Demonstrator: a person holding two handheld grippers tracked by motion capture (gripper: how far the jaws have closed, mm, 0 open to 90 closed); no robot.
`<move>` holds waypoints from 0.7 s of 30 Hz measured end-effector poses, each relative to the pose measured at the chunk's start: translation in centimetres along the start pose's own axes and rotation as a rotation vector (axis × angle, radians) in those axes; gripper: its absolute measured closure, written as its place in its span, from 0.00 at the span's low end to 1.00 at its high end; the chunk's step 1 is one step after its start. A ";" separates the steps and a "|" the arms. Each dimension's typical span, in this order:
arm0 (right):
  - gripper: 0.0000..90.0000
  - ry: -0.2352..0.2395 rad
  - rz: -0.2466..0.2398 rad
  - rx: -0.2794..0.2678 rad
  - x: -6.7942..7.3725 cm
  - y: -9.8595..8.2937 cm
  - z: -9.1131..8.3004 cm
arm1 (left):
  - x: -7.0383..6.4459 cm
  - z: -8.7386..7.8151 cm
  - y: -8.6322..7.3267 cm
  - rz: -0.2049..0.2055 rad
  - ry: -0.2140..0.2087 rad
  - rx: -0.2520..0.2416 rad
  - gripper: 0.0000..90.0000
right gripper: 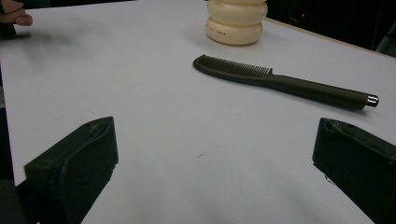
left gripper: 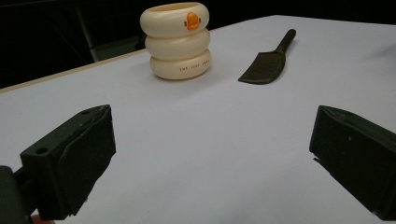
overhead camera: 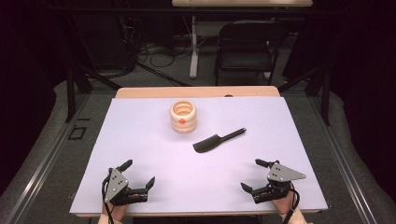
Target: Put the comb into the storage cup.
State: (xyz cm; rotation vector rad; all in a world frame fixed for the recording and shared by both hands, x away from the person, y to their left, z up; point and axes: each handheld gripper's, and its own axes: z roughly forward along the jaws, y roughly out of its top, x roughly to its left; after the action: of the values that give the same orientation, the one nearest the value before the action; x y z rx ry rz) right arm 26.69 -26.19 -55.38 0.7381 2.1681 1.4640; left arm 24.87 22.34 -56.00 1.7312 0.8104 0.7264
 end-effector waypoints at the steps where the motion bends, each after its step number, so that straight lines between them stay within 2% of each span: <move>1: 0.00 -0.001 0.001 0.002 0.0 0.0 0.0 | 0.0 0.0 0.0 0.000 0.000 0.001 0.00; 14: 0.00 -0.007 -0.028 0.043 0.1 0.5 0.9 | 0.0 -0.3 -0.1 0.005 0.006 0.002 0.00; 21: 0.00 -0.006 -0.023 0.070 -0.3 1.0 1.7 | 0.0 -0.4 -0.1 0.009 0.011 0.003 0.01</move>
State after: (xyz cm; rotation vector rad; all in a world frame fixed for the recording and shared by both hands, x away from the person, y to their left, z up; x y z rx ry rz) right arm 28.18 -24.90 -55.07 0.7381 2.2262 1.3787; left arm 24.57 22.60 -55.99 1.7361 0.8120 0.7422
